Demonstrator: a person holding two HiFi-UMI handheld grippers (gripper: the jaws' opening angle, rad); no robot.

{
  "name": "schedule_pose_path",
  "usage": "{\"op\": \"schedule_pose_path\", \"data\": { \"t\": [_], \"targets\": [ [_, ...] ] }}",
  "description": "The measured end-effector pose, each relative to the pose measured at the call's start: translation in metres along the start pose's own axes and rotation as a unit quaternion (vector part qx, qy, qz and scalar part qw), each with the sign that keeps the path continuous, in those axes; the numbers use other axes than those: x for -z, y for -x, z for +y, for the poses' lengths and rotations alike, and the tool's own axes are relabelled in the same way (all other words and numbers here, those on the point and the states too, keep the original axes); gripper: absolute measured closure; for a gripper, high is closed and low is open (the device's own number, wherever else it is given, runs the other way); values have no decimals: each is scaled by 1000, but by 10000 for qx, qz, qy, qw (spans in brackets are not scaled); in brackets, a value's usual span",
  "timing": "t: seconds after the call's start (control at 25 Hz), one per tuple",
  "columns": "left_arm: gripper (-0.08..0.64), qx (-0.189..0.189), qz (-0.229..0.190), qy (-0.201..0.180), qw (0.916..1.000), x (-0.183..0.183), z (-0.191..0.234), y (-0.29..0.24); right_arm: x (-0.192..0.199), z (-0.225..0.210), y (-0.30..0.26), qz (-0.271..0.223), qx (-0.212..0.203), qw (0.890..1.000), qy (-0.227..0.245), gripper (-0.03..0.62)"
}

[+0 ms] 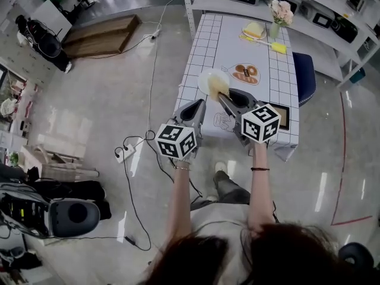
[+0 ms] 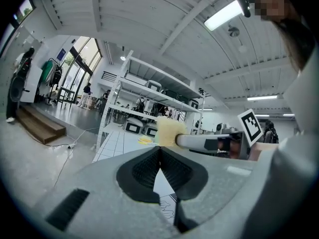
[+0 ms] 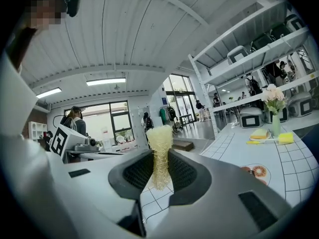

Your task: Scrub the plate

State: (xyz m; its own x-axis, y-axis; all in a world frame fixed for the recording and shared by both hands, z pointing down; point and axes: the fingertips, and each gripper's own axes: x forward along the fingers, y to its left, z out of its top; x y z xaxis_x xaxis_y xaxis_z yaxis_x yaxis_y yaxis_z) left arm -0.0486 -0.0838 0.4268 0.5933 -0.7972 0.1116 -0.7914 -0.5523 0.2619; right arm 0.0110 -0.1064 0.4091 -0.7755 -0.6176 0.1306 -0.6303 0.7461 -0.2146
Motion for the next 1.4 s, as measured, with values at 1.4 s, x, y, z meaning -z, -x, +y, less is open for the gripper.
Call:
{"op": "schedule_pose_path", "data": {
  "t": [1.4],
  "targets": [
    [549, -510, 428, 748, 9950, 23, 96, -92, 20, -91, -109, 1261, -593, 9901, -139, 512]
  ]
}}
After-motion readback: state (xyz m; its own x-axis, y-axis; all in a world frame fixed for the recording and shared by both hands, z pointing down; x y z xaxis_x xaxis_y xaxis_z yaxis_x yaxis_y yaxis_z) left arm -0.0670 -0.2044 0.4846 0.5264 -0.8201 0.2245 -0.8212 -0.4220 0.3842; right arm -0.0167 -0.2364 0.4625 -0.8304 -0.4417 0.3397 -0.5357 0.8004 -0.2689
